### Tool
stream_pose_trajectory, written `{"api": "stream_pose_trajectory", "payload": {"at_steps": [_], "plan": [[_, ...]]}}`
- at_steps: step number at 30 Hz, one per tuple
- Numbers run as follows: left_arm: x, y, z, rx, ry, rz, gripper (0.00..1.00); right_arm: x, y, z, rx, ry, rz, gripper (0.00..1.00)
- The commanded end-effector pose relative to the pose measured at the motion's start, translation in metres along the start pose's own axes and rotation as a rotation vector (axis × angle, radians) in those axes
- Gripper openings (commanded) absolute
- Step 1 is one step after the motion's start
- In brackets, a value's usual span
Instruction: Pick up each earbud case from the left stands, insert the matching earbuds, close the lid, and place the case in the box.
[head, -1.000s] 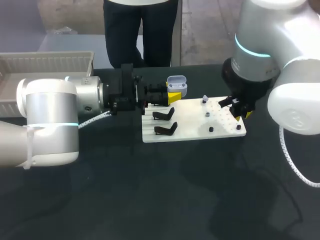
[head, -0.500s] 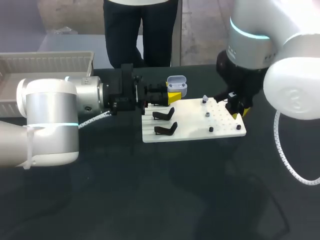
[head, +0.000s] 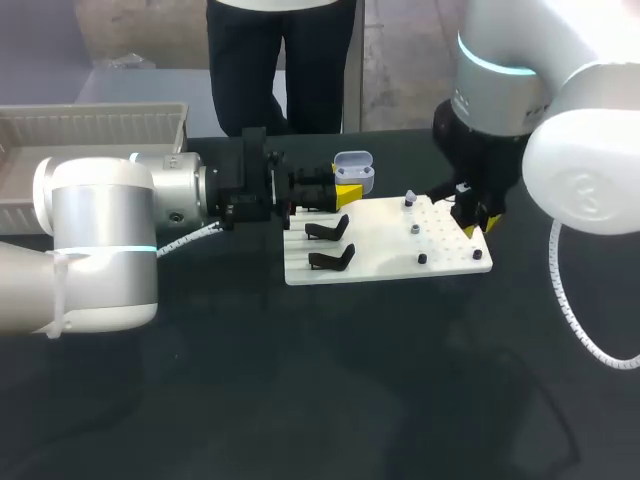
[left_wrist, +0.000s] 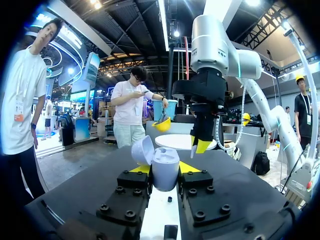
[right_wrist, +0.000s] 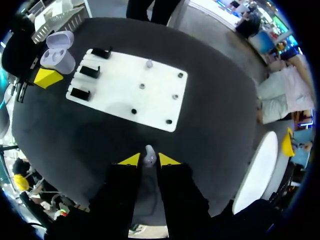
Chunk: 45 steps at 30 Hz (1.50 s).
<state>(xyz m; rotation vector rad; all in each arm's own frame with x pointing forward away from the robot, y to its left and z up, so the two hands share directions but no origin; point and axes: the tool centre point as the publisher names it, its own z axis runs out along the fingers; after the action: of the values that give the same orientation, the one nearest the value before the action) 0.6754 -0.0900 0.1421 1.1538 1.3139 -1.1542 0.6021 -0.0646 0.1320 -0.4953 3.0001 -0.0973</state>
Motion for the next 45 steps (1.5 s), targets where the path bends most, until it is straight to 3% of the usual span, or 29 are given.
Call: {"api": "stream_pose_trajectory", "payload": {"at_steps": [1,5,9,20,23,39,45], "plan": [[0.002,-0.001,0.000,-0.007,-0.007,0.005,0.00,-0.004,0.015,-0.016,0.027,0.031,0.362,0.00],[0.002,-0.001,0.000,-0.007,-0.007,0.005,0.00,-0.006,0.030,-0.028,0.043,0.052,0.526,0.00],[0.002,-0.001,0.000,-0.007,-0.007,0.005,0.00,-0.006,0.042,-0.036,0.129,0.054,0.687,0.00],[0.002,-0.001,0.000,-0.007,-0.007,0.005,0.00,-0.001,0.065,-0.042,0.152,0.047,1.055,0.00],[0.002,-0.001,0.000,-0.007,-0.007,0.005,0.00,-0.004,0.067,-0.047,0.102,0.017,1.048,0.00],[0.002,-0.001,0.000,-0.007,-0.007,0.005,0.00,-0.004,0.067,-0.047,0.102,0.017,1.048,0.00],[0.002,-0.001,0.000,-0.007,-0.007,0.005,0.00,-0.023,0.072,-0.056,0.042,0.068,1.104,0.00]]}}
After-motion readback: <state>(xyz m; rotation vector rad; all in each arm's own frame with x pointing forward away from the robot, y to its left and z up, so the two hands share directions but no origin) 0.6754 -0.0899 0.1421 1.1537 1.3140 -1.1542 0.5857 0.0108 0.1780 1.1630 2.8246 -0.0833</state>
